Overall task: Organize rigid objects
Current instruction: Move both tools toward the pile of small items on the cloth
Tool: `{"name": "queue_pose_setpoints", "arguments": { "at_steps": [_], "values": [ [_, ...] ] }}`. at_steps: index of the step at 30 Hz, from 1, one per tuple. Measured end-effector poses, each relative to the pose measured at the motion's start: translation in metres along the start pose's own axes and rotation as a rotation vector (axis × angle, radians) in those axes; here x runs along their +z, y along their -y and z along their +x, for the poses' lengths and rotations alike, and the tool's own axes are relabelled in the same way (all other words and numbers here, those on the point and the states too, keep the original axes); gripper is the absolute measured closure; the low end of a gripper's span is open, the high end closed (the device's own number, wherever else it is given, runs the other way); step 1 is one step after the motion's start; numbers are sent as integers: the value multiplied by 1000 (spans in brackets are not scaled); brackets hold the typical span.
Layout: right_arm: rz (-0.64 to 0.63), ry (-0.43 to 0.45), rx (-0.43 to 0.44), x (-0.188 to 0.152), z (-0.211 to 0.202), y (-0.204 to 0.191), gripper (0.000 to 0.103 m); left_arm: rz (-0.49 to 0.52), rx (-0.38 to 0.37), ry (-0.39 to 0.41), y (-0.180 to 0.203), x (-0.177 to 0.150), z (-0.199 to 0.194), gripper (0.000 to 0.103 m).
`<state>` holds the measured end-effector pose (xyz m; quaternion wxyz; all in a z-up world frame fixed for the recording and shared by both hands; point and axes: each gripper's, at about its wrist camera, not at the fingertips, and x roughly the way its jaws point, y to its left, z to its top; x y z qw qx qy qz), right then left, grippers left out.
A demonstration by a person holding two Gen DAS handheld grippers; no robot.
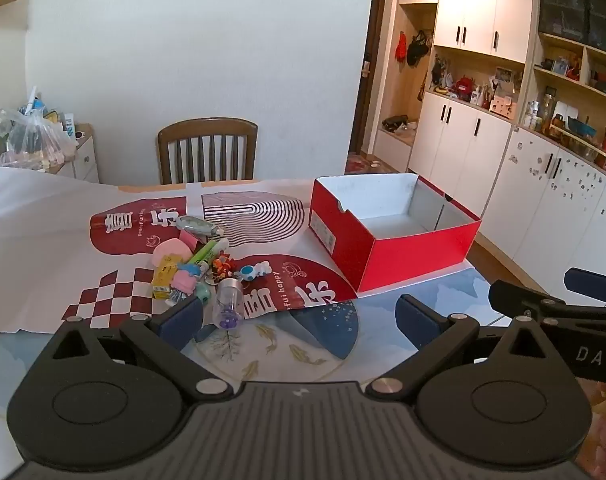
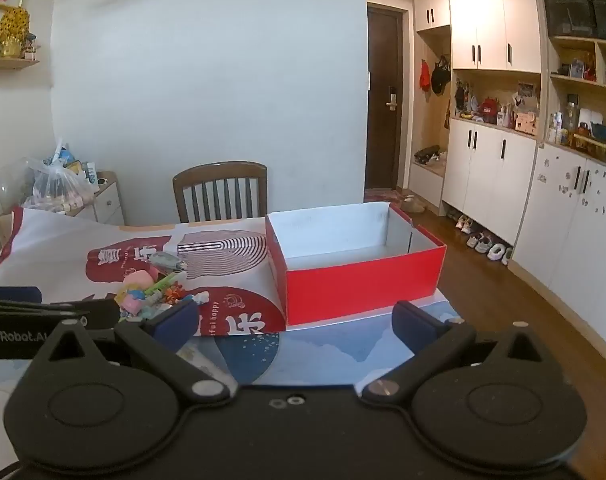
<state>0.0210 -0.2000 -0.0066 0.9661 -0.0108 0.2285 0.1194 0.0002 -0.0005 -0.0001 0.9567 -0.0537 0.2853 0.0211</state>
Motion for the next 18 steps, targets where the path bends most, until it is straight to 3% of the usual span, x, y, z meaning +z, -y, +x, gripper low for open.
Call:
{"name": "queue_pose_setpoints", "arguments": {
  "at_steps": [18],
  "values": [
    [29,-5,21,1,0,6,0,-25,17,9,-6,3,4,0]
  ]
}}
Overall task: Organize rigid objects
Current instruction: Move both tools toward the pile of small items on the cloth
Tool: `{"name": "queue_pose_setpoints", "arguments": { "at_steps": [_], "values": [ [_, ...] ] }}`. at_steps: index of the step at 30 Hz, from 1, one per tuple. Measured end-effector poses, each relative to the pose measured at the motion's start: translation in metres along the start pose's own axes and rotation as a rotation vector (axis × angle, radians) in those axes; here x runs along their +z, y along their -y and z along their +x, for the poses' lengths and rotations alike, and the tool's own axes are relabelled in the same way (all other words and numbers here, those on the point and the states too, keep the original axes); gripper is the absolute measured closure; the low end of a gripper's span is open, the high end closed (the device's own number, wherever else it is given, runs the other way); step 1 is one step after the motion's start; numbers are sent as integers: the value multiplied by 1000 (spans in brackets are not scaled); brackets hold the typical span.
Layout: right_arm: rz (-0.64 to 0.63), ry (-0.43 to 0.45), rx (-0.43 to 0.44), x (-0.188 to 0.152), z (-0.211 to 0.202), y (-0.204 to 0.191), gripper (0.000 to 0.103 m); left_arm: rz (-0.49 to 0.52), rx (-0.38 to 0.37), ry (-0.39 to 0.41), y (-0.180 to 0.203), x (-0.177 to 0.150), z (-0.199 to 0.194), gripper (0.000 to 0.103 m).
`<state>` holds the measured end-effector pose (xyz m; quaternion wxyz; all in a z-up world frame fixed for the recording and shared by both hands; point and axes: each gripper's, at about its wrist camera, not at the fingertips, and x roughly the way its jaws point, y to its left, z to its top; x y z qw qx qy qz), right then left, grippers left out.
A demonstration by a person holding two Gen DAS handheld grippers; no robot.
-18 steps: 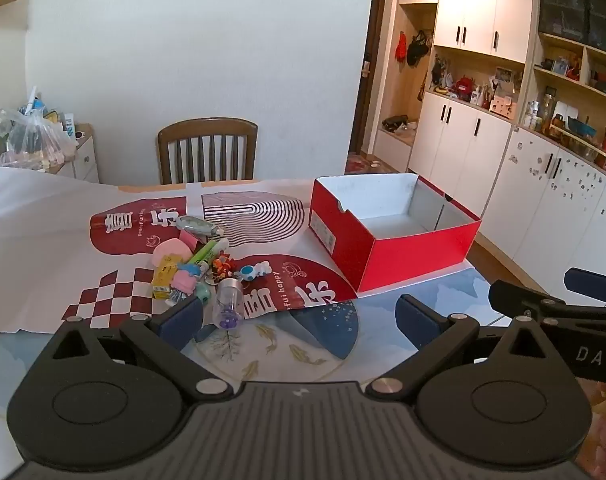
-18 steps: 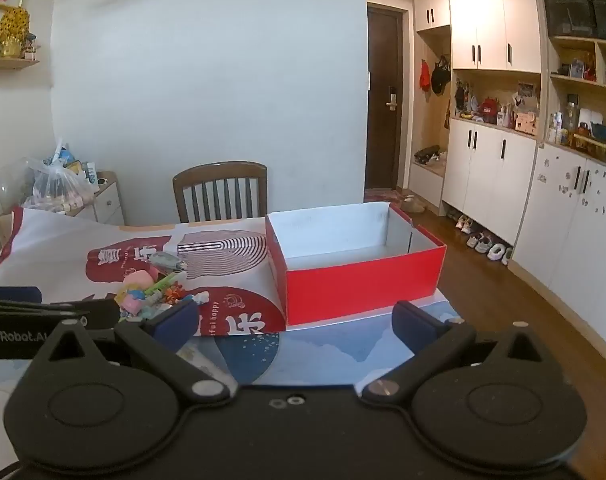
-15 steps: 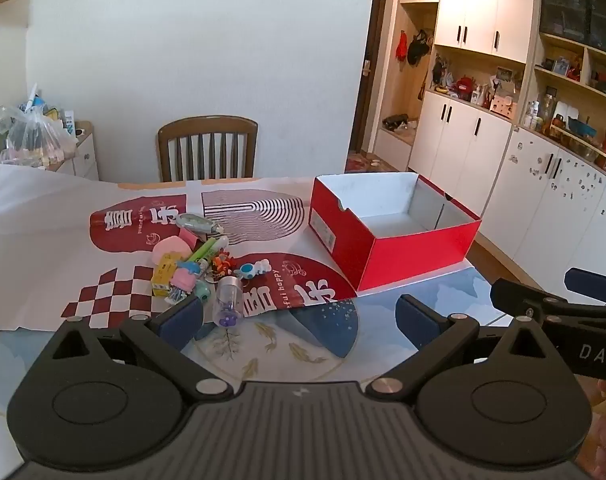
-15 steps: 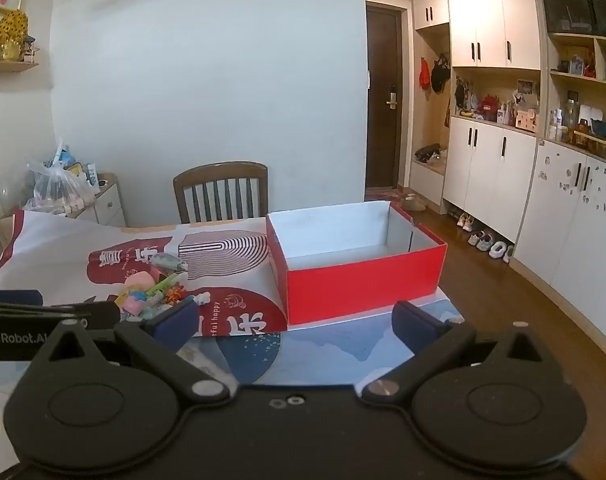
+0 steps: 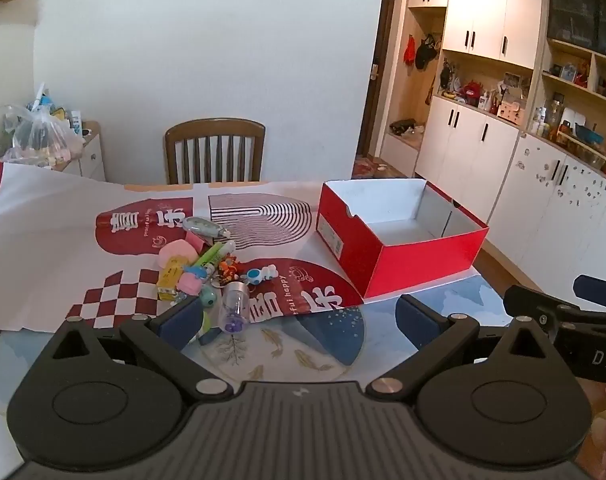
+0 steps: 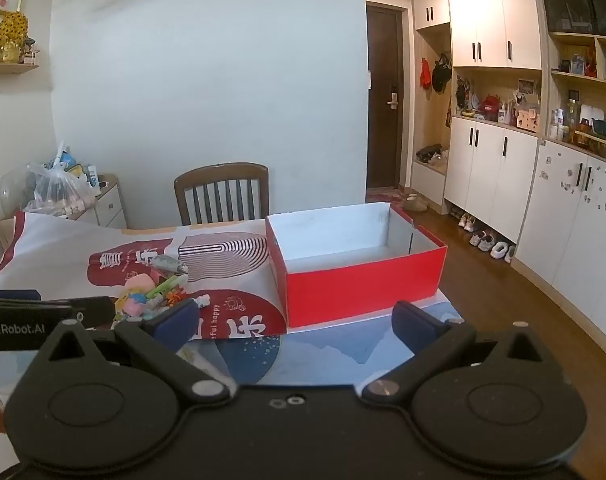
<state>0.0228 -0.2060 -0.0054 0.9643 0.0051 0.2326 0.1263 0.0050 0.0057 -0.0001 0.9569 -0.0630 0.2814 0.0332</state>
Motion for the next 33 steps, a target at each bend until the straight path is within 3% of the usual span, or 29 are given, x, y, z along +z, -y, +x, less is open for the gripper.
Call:
{"name": "queue_pose_setpoints", "arguments": {
  "at_steps": [12,33],
  "values": [
    [5,0,21,4,3,-1,0,4,1,43,-2,1,-7,0],
    [4,-4,81,8,25,-15,0,-31,36,33,-23,3,-3,0]
  ]
}}
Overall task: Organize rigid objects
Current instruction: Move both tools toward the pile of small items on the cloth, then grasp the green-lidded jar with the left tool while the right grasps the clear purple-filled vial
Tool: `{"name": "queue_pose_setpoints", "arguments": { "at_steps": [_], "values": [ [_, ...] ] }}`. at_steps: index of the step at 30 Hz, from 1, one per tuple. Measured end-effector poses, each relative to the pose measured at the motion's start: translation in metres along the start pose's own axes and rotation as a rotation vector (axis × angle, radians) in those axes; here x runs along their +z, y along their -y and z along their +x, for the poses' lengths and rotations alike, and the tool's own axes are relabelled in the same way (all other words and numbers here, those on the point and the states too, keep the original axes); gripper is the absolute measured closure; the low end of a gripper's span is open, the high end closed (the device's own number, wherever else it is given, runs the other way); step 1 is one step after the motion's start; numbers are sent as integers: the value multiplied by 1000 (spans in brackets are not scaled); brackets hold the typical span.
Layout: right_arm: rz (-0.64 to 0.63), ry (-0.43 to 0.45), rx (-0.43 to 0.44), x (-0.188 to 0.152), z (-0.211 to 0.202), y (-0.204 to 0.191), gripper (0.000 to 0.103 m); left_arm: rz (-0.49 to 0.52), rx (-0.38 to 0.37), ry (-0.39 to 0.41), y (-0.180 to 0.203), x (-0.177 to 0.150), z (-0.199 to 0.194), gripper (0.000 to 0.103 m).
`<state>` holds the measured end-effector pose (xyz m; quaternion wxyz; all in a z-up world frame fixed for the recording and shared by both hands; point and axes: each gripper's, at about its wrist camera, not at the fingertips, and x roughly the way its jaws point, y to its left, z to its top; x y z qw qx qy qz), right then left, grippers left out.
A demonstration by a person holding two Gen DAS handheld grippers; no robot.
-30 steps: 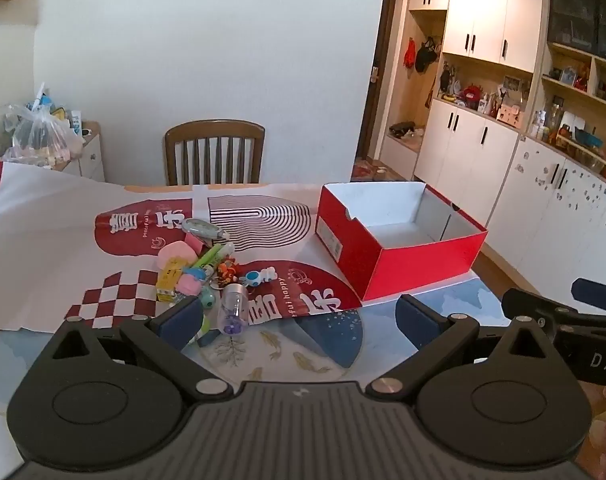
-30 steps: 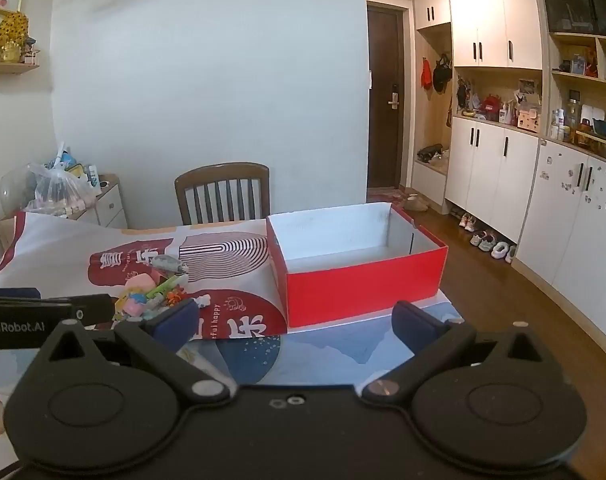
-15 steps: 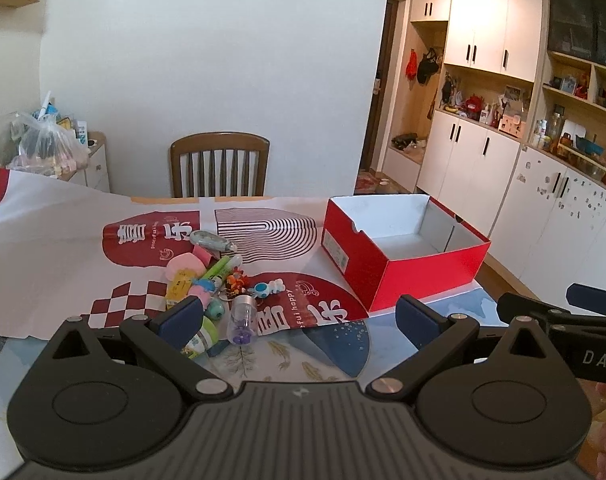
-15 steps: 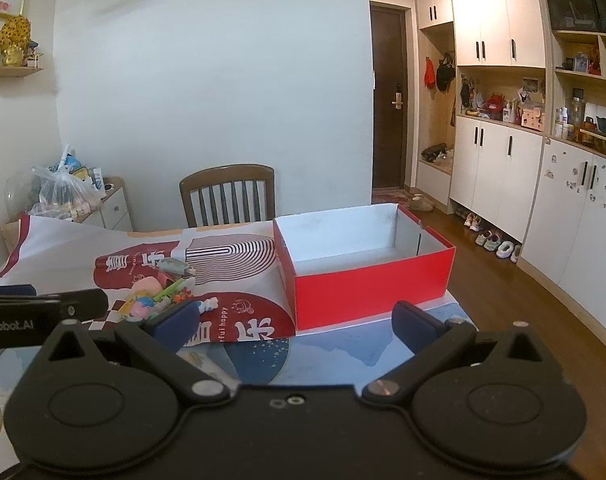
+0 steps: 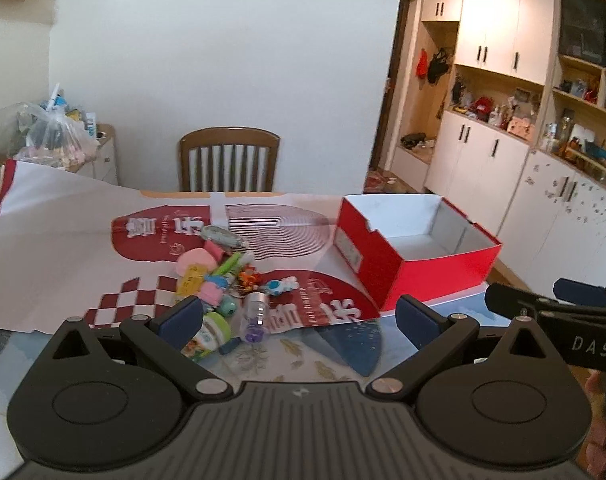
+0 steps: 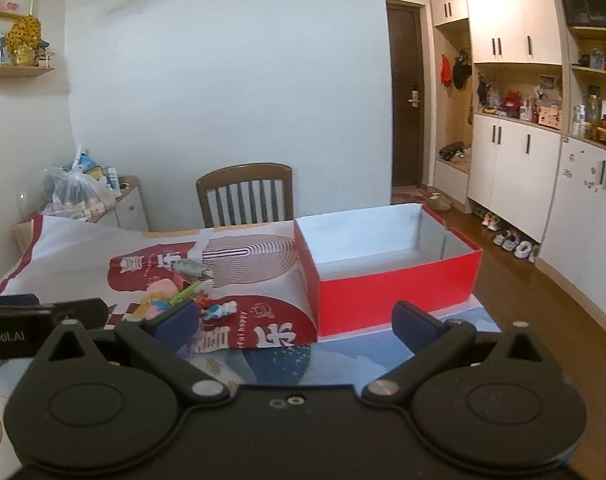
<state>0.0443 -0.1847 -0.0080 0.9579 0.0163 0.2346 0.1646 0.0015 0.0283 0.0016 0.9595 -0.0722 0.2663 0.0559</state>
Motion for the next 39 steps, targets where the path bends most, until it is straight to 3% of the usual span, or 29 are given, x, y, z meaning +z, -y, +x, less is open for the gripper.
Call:
{"name": "queue_pose_setpoints", "arguments": {
  "at_steps": [3,8,12,16,19,22,25,28,39],
  "values": [
    [-10,-12,24,1,10,-2,0,-1,25,6,-4,2,3,0],
    [-24,-23,63,3,29,-6,0,-26,-14,-26,-14,5,19,0],
    [-60,-43,94,7,50,-12,0,-57,35,-47,-20,7,38,0],
    [-77,-79,122,9,72,-10,1,-44,3,-109,-17,6,59,0],
    [-82,-120,155,12,94,-10,1,-78,26,-152,-27,6,74,0],
    [-123,-150,212,13,115,-15,1,-124,84,-143,-43,1,89,0],
    [-158,-199,262,14,137,-23,3,-72,178,-112,-51,-11,107,0],
    [-194,-223,288,12,158,-33,3,-22,220,-137,-61,-25,131,1],
    [-285,-294,329,-2,223,-81,11,36,197,-200,-78,-42,185,1]
  ]
}}
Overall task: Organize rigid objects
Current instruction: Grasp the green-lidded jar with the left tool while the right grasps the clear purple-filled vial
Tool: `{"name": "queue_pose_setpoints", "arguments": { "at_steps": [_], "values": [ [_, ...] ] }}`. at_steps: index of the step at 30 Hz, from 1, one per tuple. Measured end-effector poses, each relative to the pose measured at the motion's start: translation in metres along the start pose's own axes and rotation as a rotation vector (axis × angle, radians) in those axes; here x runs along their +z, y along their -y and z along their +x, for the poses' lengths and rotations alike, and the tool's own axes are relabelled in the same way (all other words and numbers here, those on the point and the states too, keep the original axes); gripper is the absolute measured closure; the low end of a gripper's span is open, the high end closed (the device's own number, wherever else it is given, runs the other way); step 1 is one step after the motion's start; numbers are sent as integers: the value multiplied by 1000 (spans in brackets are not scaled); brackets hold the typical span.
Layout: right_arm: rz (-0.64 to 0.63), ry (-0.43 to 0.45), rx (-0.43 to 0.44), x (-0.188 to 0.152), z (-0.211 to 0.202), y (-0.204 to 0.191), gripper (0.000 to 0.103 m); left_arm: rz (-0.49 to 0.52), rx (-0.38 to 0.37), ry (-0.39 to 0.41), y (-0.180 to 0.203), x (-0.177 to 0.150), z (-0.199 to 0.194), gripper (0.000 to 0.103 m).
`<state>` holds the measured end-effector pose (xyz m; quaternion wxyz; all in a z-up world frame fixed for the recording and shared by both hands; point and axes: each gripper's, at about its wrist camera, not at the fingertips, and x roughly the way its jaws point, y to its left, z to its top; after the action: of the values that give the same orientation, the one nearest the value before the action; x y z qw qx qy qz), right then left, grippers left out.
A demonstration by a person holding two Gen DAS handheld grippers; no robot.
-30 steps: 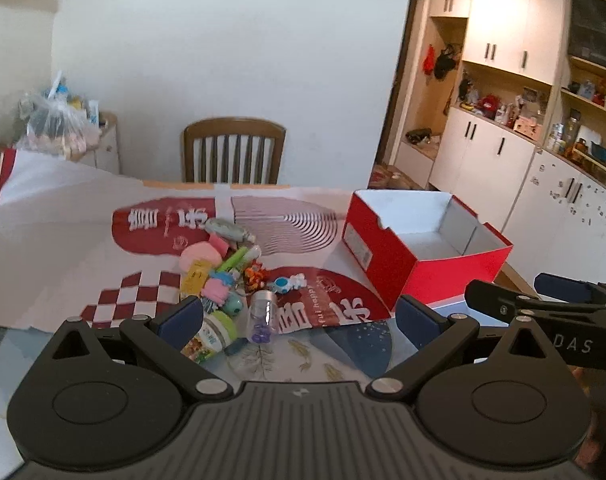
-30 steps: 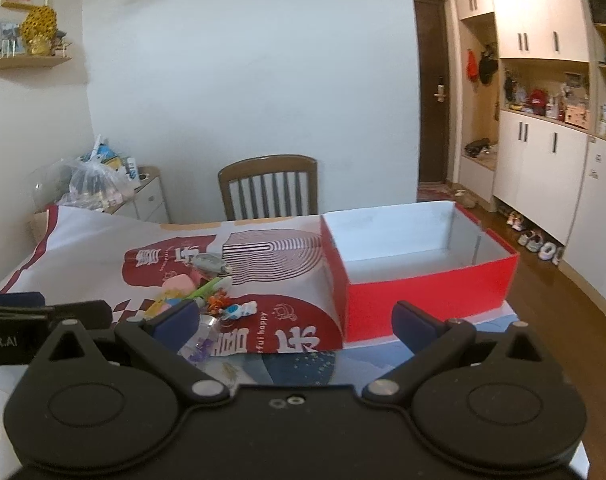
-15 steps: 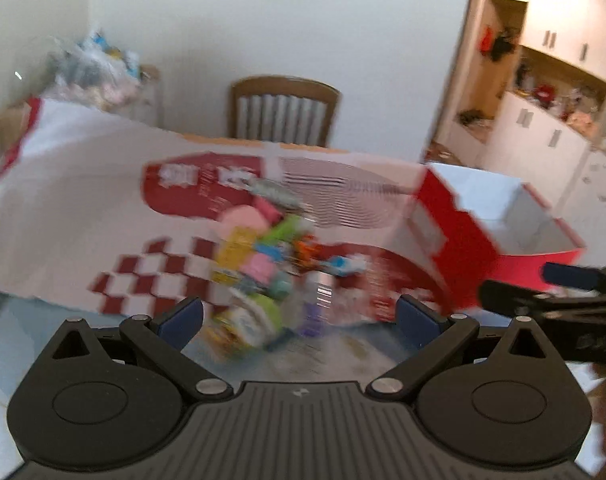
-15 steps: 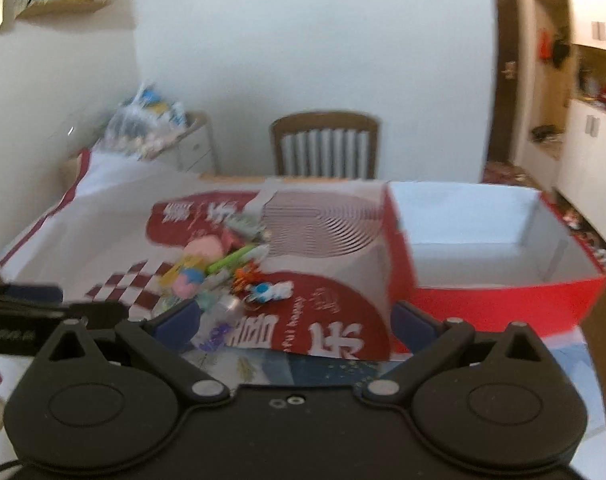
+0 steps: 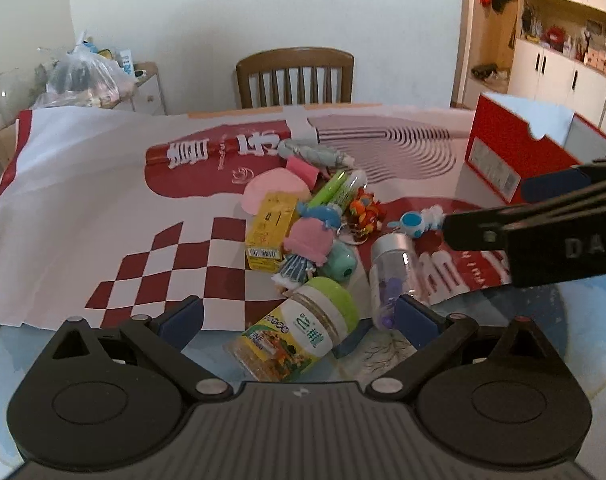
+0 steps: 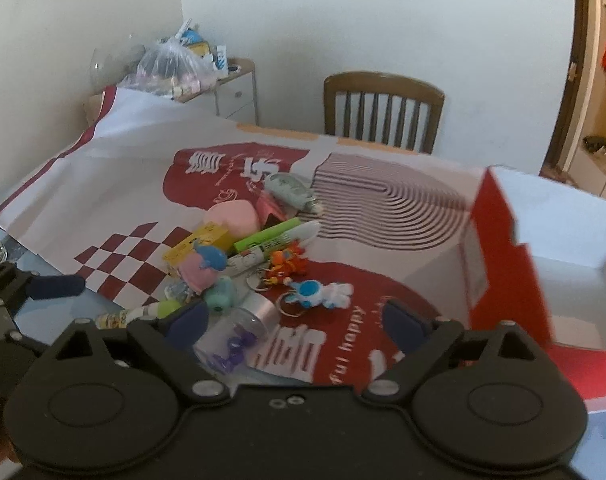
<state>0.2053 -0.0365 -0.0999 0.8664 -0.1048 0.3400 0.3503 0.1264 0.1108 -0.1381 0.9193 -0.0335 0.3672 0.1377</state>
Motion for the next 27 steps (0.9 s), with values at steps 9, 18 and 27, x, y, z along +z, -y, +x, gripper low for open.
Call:
{"name": "queue_pose_setpoints", "arguments": {
  "at_steps": [9,18,27],
  "values": [
    [20,-118,30,3,47,-13,24,21,-2,-45,0,-3,22,19],
    [138,-225,107,3,70,-10,44,31,-37,-66,2,-4,27,35],
    [225,-266,121,0,69,-5,62,29,-68,-81,4,-5,20,53]
  ]
}}
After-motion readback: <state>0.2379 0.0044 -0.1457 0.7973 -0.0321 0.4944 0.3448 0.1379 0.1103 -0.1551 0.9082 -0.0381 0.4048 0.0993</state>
